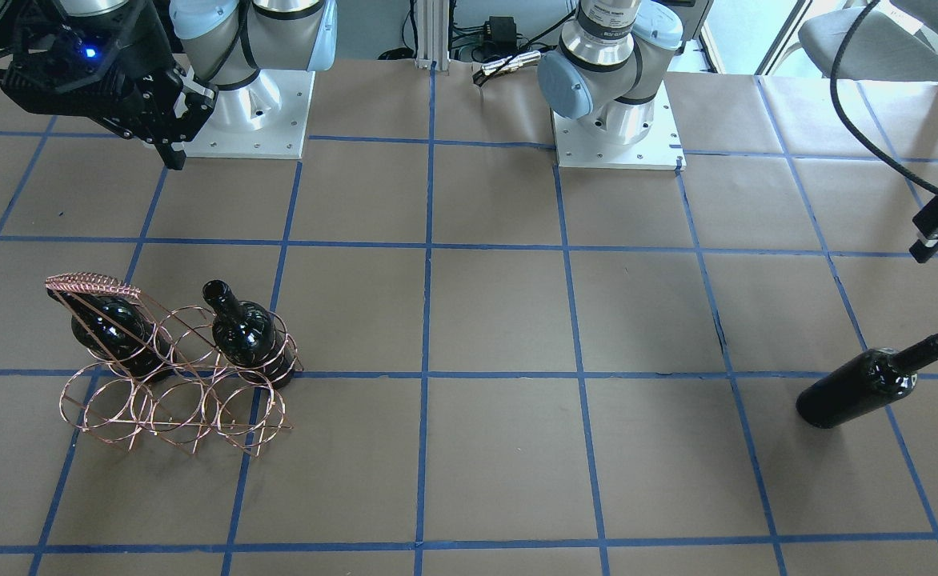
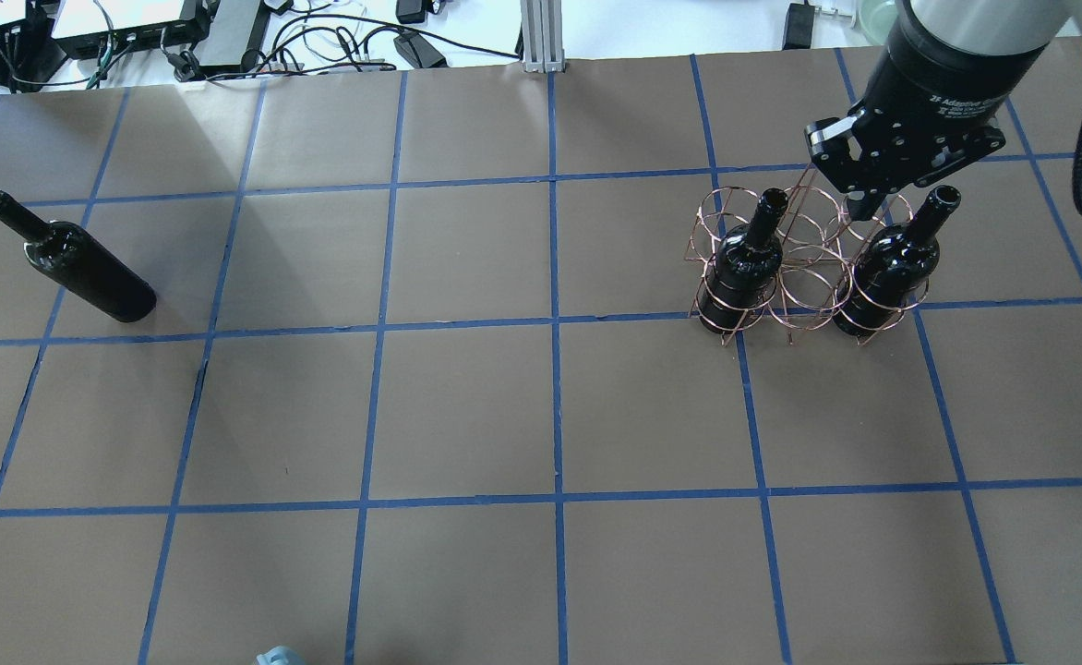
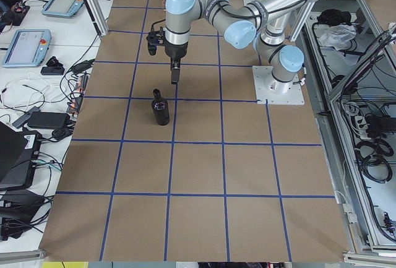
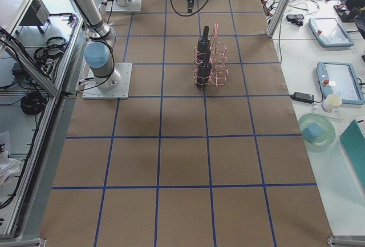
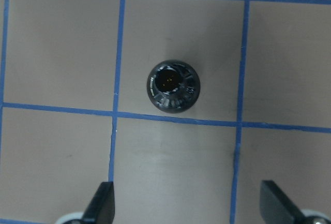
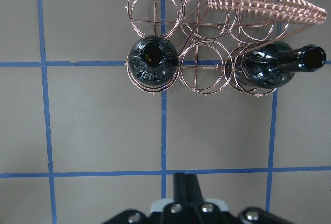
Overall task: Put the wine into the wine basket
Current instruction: 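Lower left gripper onto the bottle neck and close it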
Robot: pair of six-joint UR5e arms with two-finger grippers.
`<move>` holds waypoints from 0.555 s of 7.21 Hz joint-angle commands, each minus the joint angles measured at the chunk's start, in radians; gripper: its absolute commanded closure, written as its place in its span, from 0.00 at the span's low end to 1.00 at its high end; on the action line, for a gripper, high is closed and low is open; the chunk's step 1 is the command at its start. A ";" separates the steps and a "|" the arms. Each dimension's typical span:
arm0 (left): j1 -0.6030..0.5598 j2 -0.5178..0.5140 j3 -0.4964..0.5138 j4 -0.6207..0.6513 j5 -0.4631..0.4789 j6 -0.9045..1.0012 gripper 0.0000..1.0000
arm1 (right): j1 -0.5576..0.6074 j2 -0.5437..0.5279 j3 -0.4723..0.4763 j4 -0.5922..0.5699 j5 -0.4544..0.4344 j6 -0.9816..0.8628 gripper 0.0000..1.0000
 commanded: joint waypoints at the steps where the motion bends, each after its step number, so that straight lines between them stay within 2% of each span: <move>1: 0.015 -0.076 0.021 0.066 -0.008 0.016 0.00 | 0.000 -0.002 0.000 -0.003 -0.003 -0.002 1.00; 2: 0.014 -0.108 0.057 0.067 -0.011 0.014 0.00 | 0.000 0.000 0.000 -0.003 -0.009 -0.004 0.96; 4: 0.003 -0.153 0.083 0.070 -0.094 -0.001 0.00 | 0.000 0.000 0.001 -0.003 -0.011 -0.002 0.99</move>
